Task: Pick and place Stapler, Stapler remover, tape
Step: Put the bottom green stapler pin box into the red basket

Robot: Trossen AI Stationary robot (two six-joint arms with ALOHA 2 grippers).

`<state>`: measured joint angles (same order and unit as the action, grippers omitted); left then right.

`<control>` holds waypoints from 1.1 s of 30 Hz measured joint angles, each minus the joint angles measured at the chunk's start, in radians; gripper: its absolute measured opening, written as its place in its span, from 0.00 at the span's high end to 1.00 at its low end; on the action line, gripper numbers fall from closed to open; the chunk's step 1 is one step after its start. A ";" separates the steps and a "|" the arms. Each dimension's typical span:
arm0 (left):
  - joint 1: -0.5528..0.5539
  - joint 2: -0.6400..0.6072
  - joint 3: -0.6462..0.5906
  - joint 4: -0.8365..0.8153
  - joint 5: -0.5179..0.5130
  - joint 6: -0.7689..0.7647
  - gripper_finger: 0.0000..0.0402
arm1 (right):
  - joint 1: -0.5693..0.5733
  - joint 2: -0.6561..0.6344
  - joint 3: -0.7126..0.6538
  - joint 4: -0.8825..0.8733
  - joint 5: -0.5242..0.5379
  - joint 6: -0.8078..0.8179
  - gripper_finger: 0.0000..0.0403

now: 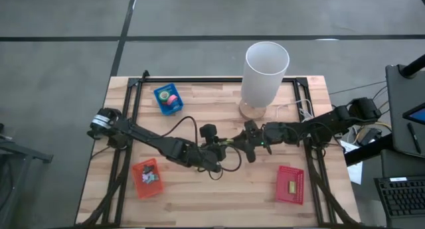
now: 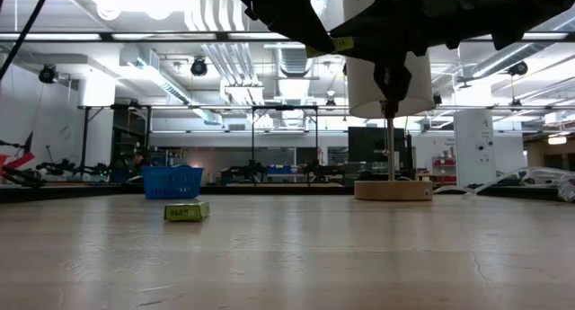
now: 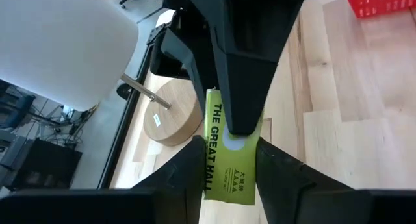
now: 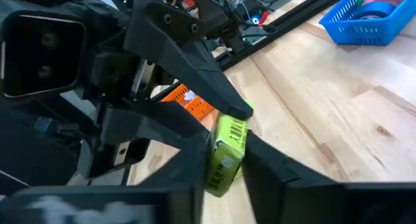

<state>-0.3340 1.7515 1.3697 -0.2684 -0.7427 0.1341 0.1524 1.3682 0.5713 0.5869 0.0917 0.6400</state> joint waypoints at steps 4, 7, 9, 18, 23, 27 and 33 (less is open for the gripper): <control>-0.006 0.000 0.000 0.002 0.000 0.010 0.69 | 0.000 -0.004 -0.002 -0.008 -0.028 -0.011 0.91; -0.009 0.000 0.001 0.009 0.004 0.011 0.65 | 0.000 -0.007 -0.002 -0.013 -0.047 -0.019 0.91; -0.016 0.000 0.001 0.011 0.000 0.011 0.62 | 0.000 -0.013 -0.003 -0.026 -0.062 -0.018 0.91; -0.103 -0.008 0.002 -0.054 -0.048 -0.026 0.53 | 0.030 -0.168 -0.003 -0.379 -0.176 0.012 0.90; -0.144 -0.009 0.002 -0.252 0.060 -0.232 0.53 | 0.118 -0.316 -0.003 -0.721 -0.207 0.149 0.90; -0.148 -0.009 -0.022 -0.371 0.184 -0.438 0.53 | 0.229 -0.428 -0.003 -0.929 -0.175 0.326 0.89; -0.146 -0.008 -0.120 -0.412 0.215 -0.553 0.53 | 0.430 -0.523 -0.003 -1.099 -0.129 0.589 0.89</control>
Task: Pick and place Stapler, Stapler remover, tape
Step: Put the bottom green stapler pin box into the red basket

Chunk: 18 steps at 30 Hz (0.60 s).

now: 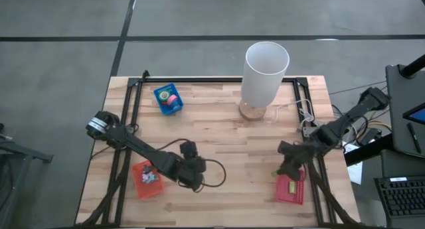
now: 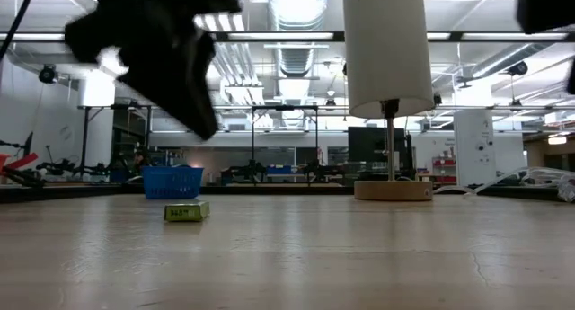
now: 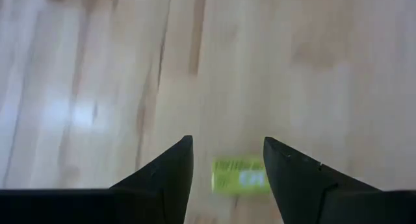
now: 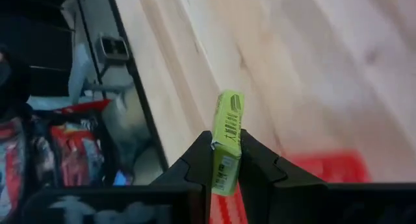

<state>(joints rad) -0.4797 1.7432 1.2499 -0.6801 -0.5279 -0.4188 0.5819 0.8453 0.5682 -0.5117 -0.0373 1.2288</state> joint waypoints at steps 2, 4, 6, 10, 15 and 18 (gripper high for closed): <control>0.000 0.000 -0.029 -0.030 0.014 0.005 0.53 | 0.062 -0.001 0.000 -0.033 0.013 0.080 0.88; 0.001 0.000 -0.050 -0.058 0.017 -0.002 0.53 | 0.114 0.011 0.000 -0.062 0.013 0.161 0.88; 0.008 0.000 -0.066 -0.053 0.021 -0.018 0.53 | 0.160 0.030 0.000 -0.090 0.014 0.238 0.88; 0.023 0.001 -0.083 -0.052 0.071 -0.028 0.53 | 0.228 0.082 0.000 -0.105 0.014 0.328 0.88; 0.044 0.001 -0.094 -0.052 0.159 -0.043 0.53 | 0.267 0.150 0.000 -0.103 0.013 0.399 0.86; 0.051 0.001 -0.094 -0.031 0.199 -0.048 0.53 | 0.282 0.180 0.000 -0.104 0.010 0.416 0.80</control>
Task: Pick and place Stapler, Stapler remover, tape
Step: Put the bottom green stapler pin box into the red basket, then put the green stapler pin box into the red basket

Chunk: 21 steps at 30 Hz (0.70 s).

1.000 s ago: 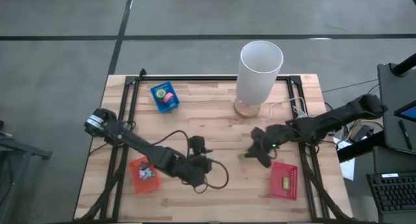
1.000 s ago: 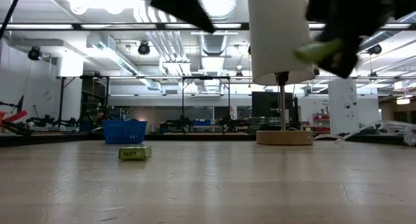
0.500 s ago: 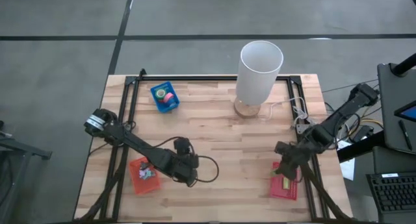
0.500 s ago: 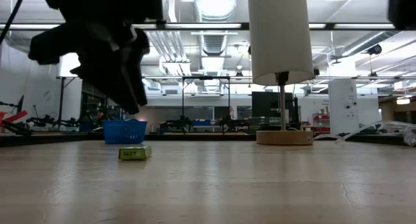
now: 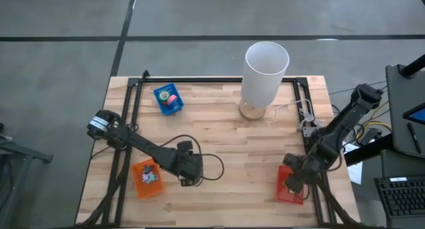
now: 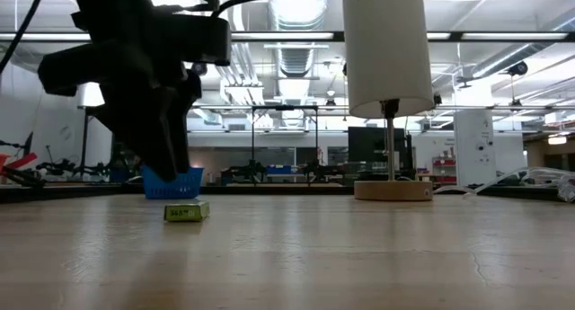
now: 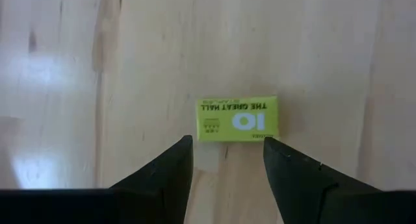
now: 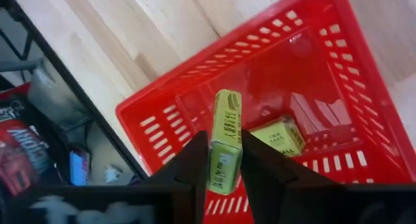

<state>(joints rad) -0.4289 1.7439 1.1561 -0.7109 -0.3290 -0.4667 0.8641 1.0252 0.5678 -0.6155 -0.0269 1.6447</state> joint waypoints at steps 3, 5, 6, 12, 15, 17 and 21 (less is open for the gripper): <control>0.002 0.000 0.000 0.011 0.003 -0.001 0.53 | 0.005 0.017 0.000 0.001 -0.003 0.008 0.73; 0.005 0.000 0.000 0.011 0.005 -0.001 0.51 | 0.004 0.022 0.000 0.002 -0.004 0.008 0.67; 0.008 0.000 0.000 0.012 0.006 -0.003 0.49 | 0.004 0.022 0.000 0.002 -0.004 0.008 0.65; 0.018 0.000 0.000 0.050 0.007 0.016 0.31 | 0.004 0.014 0.000 0.005 -0.010 0.014 0.49; 0.026 0.007 -0.001 0.052 0.024 0.021 0.22 | 0.004 0.004 0.000 0.012 -0.038 0.024 0.45; 0.034 0.017 -0.013 0.057 0.044 0.021 0.18 | 0.004 -0.005 0.002 0.019 -0.045 0.024 0.43; 0.049 0.041 -0.053 0.095 0.059 0.036 0.15 | 0.004 -0.014 0.022 0.020 -0.043 0.023 0.41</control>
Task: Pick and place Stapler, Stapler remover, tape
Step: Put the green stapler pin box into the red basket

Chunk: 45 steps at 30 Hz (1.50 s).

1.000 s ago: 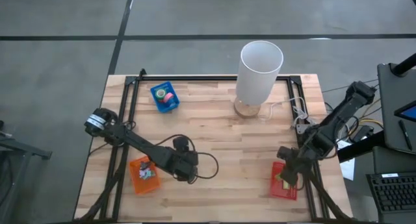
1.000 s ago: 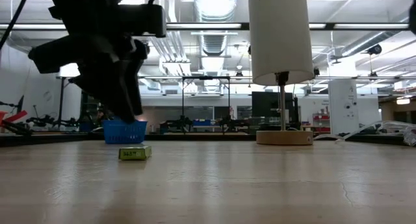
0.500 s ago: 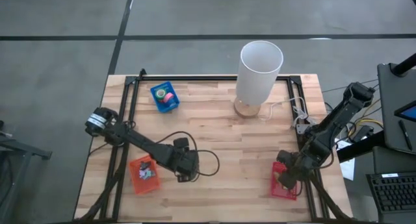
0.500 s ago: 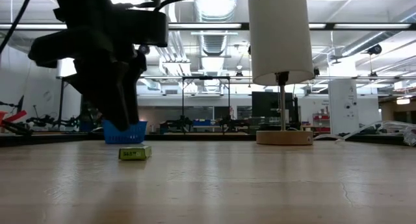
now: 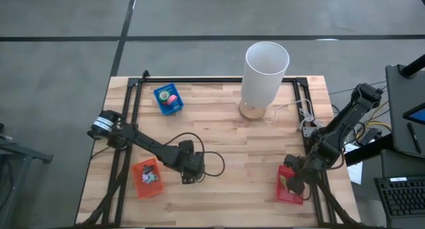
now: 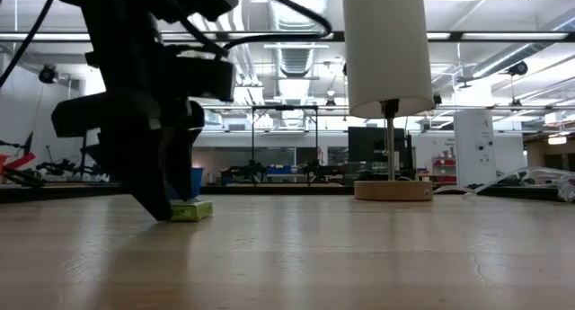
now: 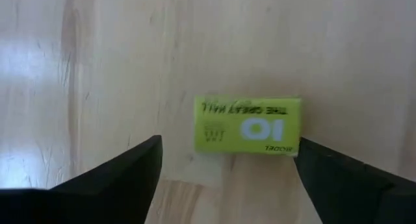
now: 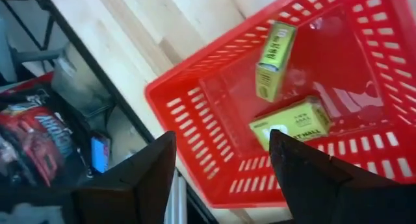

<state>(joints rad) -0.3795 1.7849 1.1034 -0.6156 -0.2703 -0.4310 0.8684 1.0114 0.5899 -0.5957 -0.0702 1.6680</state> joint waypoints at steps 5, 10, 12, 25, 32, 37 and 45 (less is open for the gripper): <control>0.011 -0.002 -0.037 0.048 -0.001 0.013 0.14 | 0.000 -0.003 0.020 0.000 0.015 -0.015 0.39; 0.012 -0.004 -0.062 0.120 0.005 0.078 0.14 | 0.000 -0.003 0.028 0.000 0.018 -0.029 0.40; 0.012 -0.004 -0.065 0.132 0.005 0.097 0.14 | 0.000 -0.003 0.028 0.001 0.018 -0.031 0.41; 0.025 -0.004 -0.090 0.187 0.080 0.093 0.40 | 0.000 -0.014 0.028 0.005 0.020 -0.050 0.41; 0.026 -0.001 -0.091 0.243 0.056 0.096 0.46 | -0.001 -0.023 0.064 0.006 0.036 -0.076 0.41; 0.027 0.001 -0.087 0.299 0.050 0.121 0.45 | -0.001 -0.023 0.126 0.007 0.170 -0.218 0.41; 0.031 0.001 -0.049 0.407 -0.024 0.191 0.45 | -0.003 -0.022 0.189 0.026 0.515 -0.428 0.40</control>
<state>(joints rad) -0.3481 1.7863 1.0540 -0.2088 -0.2941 -0.2402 0.8658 0.9894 0.7784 -0.5699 0.4446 1.2397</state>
